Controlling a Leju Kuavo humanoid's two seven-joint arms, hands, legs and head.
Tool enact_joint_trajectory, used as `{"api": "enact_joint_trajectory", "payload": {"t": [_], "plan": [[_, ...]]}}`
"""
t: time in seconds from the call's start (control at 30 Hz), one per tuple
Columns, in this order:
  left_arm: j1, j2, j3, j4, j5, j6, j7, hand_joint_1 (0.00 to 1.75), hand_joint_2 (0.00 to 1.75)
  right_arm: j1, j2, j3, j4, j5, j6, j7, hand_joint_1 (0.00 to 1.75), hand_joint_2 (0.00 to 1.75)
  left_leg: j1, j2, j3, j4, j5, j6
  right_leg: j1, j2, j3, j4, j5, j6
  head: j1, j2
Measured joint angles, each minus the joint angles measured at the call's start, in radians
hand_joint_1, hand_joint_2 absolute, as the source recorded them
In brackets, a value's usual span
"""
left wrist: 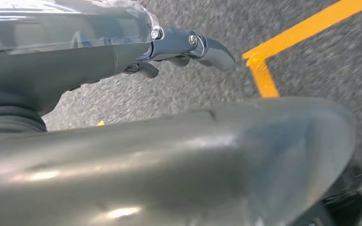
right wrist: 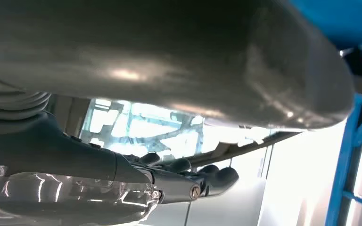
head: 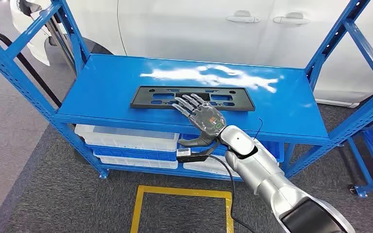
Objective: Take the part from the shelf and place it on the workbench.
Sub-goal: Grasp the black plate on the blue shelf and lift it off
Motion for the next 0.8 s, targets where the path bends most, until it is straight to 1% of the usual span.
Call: {"api": "enact_joint_trajectory", "payload": {"t": [0.07, 0.1, 0.13, 0.17, 0.2, 0.27, 0.3, 0.33, 0.37, 0.43, 0.47, 0.5, 0.53, 0.6, 0.63, 0.67, 0.7, 0.73, 0.77, 0.8], "plan": [[0.000, 0.000, 0.000, 0.000, 0.002, 0.001, 0.000, 0.00, 0.00, 0.001, 0.001, 0.001, 0.003, 0.000, 0.000, -0.002, 0.00, 0.00, -0.001, 0.000, 0.004, 0.000, -0.007, 0.002, -0.001, 0.000, -0.049, 0.066, -0.033, 0.003, 0.000, 0.000], [0.001, 0.000, 0.000, 0.000, 0.004, 0.002, 0.000, 0.00, 0.00, 0.002, 0.001, 0.002, 0.007, 0.000, 0.000, -0.003, 0.00, 0.00, -0.001, -0.001, 0.009, 0.001, -0.014, 0.003, -0.001, 0.000, -0.092, 0.118, -0.058, 0.004, 0.000, 0.000], [0.002, 0.000, 0.000, 0.000, 0.006, 0.002, -0.001, 0.00, 0.00, 0.003, 0.002, 0.003, 0.010, 0.000, 0.000, -0.004, 0.00, 0.00, -0.002, -0.002, 0.016, 0.002, -0.021, 0.003, -0.001, 0.000, -0.121, 0.143, -0.070, 0.005, 0.000, 0.000], [0.003, 0.000, 0.000, 0.000, 0.007, 0.003, -0.001, 0.00, 0.00, 0.003, 0.002, 0.004, 0.013, 0.000, 0.000, -0.005, 0.00, 0.00, -0.003, -0.003, 0.024, 0.004, -0.030, 0.003, -0.001, 0.000, -0.133, 0.135, -0.061, 0.005, 0.000, 0.000], [0.004, 0.000, 0.001, 0.000, 0.007, 0.003, -0.001, 0.00, 0.00, 0.003, 0.002, 0.005, 0.016, 0.000, 0.000, -0.005, 0.00, 0.00, -0.004, -0.005, 0.035, 0.005, -0.038, 0.002, -0.001, 0.000, -0.126, 0.091, -0.028, 0.003, 0.000, 0.000], [0.005, -0.001, 0.001, 0.001, 0.008, 0.003, -0.001, 0.00, 0.00, 0.001, 0.002, 0.005, 0.021, 0.000, 0.000, -0.005, 0.00, 0.00, -0.007, -0.007, 0.058, 0.007, -0.057, -0.001, 0.004, 0.000, -0.085, -0.046, 0.072, -0.009, 0.000, 0.000], [0.005, -0.002, 0.001, 0.001, 0.009, 0.004, -0.001, 0.00, 0.00, -0.001, 0.003, 0.006, 0.023, 0.000, 0.000, -0.005, 0.00, 0.00, -0.009, -0.007, 0.065, 0.006, -0.065, -0.005, 0.008, -0.001, -0.068, -0.099, 0.103, -0.016, 0.000, 0.000], [0.005, -0.002, 0.001, 0.002, 0.010, 0.004, -0.001, 0.00, 0.00, -0.002, 0.004, 0.007, 0.025, 0.000, 0.000, -0.006, 0.00, 0.00, -0.010, -0.007, 0.070, 0.005, -0.073, -0.010, 0.011, -0.001, -0.059, -0.130, 0.121, -0.022, 0.000, 0.000], [0.004, -0.003, 0.001, 0.003, 0.011, 0.004, -0.001, 0.00, 0.00, -0.004, 0.006, 0.009, 0.027, 0.000, 0.001, -0.007, 0.00, 0.44, -0.011, -0.007, 0.073, 0.007, -0.076, -0.015, 0.012, -0.002, -0.056, -0.142, 0.121, -0.028, 0.000, 0.000], [0.004, -0.002, 0.001, 0.003, 0.012, 0.006, -0.001, 0.00, 0.00, -0.007, 0.009, 0.010, 0.031, 0.000, 0.003, -0.009, 0.00, 1.31, -0.011, -0.007, 0.080, 0.014, -0.083, -0.025, 0.009, -0.002, -0.042, -0.147, 0.122, -0.038, 0.000, 0.000], [0.004, -0.002, 0.002, 0.003, 0.013, 0.006, -0.001, 0.00, 0.00, -0.010, 0.011, 0.011, 0.035, 0.000, 0.005, -0.007, 0.00, 1.75, -0.011, -0.006, 0.076, 0.034, -0.088, -0.031, 0.007, -0.003, -0.033, -0.150, 0.119, -0.043, 0.000, 0.000], [0.004, -0.001, 0.002, 0.003, 0.014, 0.007, -0.001, 0.00, 0.00, -0.015, 0.013, 0.013, 0.039, 0.002, 0.008, -0.005, 0.00, 1.75, -0.009, -0.005, 0.059, 0.070, -0.102, -0.037, 0.005, -0.003, -0.024, -0.152, 0.117, -0.048, 0.000, 0.000], [0.004, -0.001, 0.002, 0.003, 0.014, 0.007, 0.000, 0.00, 0.00, -0.020, 0.016, 0.014, 0.045, 0.004, 0.011, -0.001, 0.00, 1.75, -0.006, -0.003, 0.028, 0.125, -0.122, -0.043, 0.003, -0.004, -0.018, -0.154, 0.113, -0.051, 0.000, 0.000], [0.005, -0.001, 0.002, 0.003, 0.014, 0.009, 0.003, 0.00, 0.00, -0.026, 0.020, 0.019, 0.064, 0.015, 0.015, 0.012, 0.00, 1.75, 0.000, -0.002, -0.055, 0.252, -0.171, -0.053, 0.003, -0.003, -0.012, -0.154, 0.104, -0.054, 0.000, 0.000], [0.006, 0.000, 0.002, 0.003, 0.014, 0.009, 0.005, 0.00, 0.00, -0.028, 0.021, 0.022, 0.076, 0.023, 0.017, 0.022, 0.00, 1.75, 0.003, -0.001, -0.086, 0.286, -0.181, -0.056, 0.002, -0.003, -0.008, -0.152, 0.098, -0.053, 0.000, 0.000], [0.007, 0.000, 0.002, 0.003, 0.014, 0.009, 0.008, 0.00, 0.00, -0.029, 0.021, 0.026, 0.090, 0.034, 0.020, 0.034, 0.00, 1.75, 0.006, 0.000, -0.101, 0.287, -0.170, -0.059, 0.002, -0.003, -0.003, -0.151, 0.092, -0.052, 0.000, 0.000], [0.008, 0.000, 0.002, 0.003, 0.014, 0.008, 0.010, 0.00, 0.00, -0.033, 0.022, 0.032, 0.105, 0.046, 0.025, 0.049, 0.00, 1.75, 0.008, 0.000, -0.097, 0.249, -0.136, -0.060, 0.001, -0.003, 0.004, -0.149, 0.085, -0.050, 0.000, 0.000], [0.008, 0.001, 0.002, 0.003, 0.014, 0.006, 0.011, 0.00, 0.00, -0.039, 0.024, 0.037, 0.122, 0.058, 0.033, 0.067, 0.00, 1.75, 0.010, 0.001, -0.077, 0.182, -0.085, -0.060, 0.000, -0.003, 0.012, -0.147, 0.078, -0.047, 0.000, 0.000], [0.008, 0.001, 0.002, 0.003, 0.014, 0.005, 0.011, 0.00, 0.00, -0.047, 0.025, 0.042, 0.140, 0.068, 0.044, 0.087, 0.00, 1.75, 0.010, 0.002, -0.054, 0.115, -0.043, -0.058, 0.000, -0.002, 0.019, -0.145, 0.071, -0.044, 0.000, 0.000], [0.008, 0.001, 0.002, 0.003, 0.014, 0.005, 0.012, 0.00, 0.00, -0.056, 0.027, 0.046, 0.160, 0.077, 0.056, 0.107, 0.00, 1.75, 0.008, 0.002, -0.036, 0.060, -0.019, -0.054, 0.001, -0.002, 0.021, -0.143, 0.066, -0.039, 0.000, 0.000]]}}
